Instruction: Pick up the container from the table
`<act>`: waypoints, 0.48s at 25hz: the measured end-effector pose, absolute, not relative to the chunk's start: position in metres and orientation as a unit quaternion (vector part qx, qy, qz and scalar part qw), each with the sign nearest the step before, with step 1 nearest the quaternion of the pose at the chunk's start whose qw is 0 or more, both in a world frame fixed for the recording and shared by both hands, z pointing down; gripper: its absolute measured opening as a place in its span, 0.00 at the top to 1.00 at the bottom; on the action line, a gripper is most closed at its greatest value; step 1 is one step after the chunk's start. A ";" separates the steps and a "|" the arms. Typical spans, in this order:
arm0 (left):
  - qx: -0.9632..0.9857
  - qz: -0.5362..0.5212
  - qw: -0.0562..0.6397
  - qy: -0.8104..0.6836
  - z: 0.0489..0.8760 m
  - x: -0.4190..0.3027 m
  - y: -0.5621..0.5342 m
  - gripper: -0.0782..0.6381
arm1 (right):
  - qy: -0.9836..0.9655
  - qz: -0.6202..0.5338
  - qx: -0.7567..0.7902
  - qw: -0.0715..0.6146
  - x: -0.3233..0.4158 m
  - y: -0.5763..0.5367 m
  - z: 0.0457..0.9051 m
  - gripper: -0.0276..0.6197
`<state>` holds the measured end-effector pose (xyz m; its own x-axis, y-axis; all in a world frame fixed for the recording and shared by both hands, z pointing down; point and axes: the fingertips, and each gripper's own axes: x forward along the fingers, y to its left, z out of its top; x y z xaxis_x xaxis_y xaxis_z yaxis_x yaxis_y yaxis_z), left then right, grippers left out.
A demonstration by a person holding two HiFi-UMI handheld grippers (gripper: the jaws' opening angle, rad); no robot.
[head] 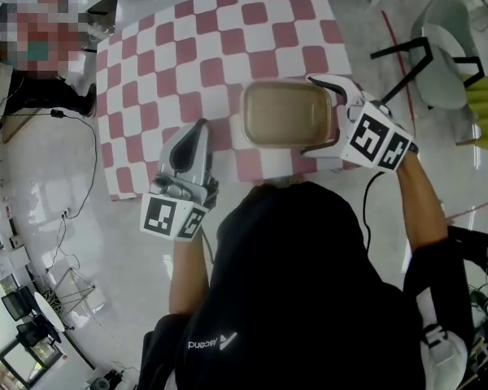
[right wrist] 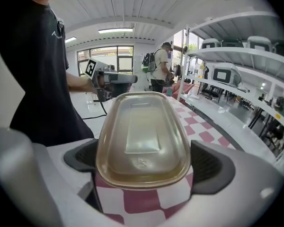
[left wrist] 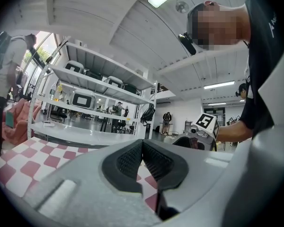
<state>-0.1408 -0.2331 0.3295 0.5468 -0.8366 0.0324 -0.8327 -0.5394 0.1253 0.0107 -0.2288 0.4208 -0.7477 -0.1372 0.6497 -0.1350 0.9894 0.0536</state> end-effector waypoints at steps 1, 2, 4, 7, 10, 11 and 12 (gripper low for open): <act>0.878 -0.017 0.062 -0.474 0.328 -0.139 -0.233 0.88 | -0.933 -0.002 0.074 0.351 0.013 -0.228 0.422 0.04; 0.879 -0.017 0.062 -0.472 0.327 -0.137 -0.233 0.88 | -0.932 -0.002 0.075 0.354 0.015 -0.227 0.422 0.04; 0.881 -0.019 0.061 -0.468 0.326 -0.133 -0.233 0.88 | -0.931 -0.006 0.076 0.358 0.018 -0.225 0.421 0.04; 0.882 -0.023 0.060 -0.466 0.326 -0.129 -0.232 0.88 | -0.929 -0.013 0.077 0.362 0.021 -0.223 0.419 0.04; 0.883 -0.026 0.059 -0.465 0.325 -0.128 -0.231 0.88 | -0.929 -0.016 0.076 0.362 0.022 -0.222 0.417 0.04; 0.883 -0.026 0.059 -0.465 0.324 -0.128 -0.230 0.88 | -0.929 -0.017 0.076 0.363 0.022 -0.222 0.416 0.04; 0.883 -0.027 0.059 -0.465 0.324 -0.128 -0.230 0.88 | -0.928 -0.018 0.075 0.363 0.022 -0.221 0.416 0.04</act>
